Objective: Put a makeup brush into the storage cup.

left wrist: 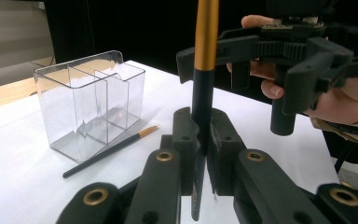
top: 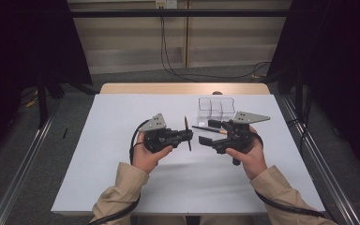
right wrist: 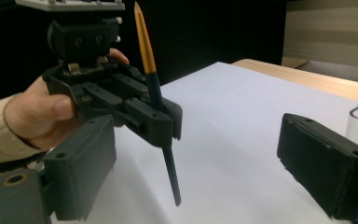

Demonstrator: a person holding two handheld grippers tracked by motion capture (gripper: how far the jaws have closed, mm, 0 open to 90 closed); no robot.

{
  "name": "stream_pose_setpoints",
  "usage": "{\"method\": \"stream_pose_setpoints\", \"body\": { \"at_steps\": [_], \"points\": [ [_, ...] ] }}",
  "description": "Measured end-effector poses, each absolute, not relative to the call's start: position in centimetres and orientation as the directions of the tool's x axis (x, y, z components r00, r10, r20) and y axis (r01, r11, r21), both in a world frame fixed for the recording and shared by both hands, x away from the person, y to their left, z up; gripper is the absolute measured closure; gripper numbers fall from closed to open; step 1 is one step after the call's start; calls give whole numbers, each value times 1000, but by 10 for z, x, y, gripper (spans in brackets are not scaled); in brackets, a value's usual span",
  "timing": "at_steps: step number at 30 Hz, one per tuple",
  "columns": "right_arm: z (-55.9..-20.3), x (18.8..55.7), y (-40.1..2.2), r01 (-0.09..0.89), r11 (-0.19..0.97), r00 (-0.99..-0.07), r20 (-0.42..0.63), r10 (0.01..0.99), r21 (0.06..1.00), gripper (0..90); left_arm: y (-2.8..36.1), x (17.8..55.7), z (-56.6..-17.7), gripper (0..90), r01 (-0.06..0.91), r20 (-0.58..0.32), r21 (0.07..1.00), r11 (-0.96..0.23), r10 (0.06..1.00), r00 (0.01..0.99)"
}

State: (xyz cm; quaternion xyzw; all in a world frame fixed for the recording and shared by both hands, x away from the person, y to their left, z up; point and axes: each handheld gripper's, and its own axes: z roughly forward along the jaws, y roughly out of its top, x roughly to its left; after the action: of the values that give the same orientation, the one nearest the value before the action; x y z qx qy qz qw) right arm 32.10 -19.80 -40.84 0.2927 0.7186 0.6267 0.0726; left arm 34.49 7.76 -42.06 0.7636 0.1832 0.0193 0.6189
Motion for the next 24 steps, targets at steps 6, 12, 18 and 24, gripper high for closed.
{"method": "stream_pose_setpoints", "body": {
  "at_steps": [6,12,18,24],
  "points": [
    [-403,323,-192,321,50,-830,256,495,946,233,76,344,-422,832,258,-200,951,-172,297,934],
    [-401,326,-187,299,55,-843,236,484,953,399,72,343,-421,832,254,-196,950,-184,287,938],
    [-400,327,-183,283,58,-857,225,463,957,557,69,343,-423,832,258,-201,948,-185,281,938],
    [-399,327,-177,282,63,-867,226,444,957,616,67,343,-422,832,257,-201,948,-187,273,941]
  ]
}}
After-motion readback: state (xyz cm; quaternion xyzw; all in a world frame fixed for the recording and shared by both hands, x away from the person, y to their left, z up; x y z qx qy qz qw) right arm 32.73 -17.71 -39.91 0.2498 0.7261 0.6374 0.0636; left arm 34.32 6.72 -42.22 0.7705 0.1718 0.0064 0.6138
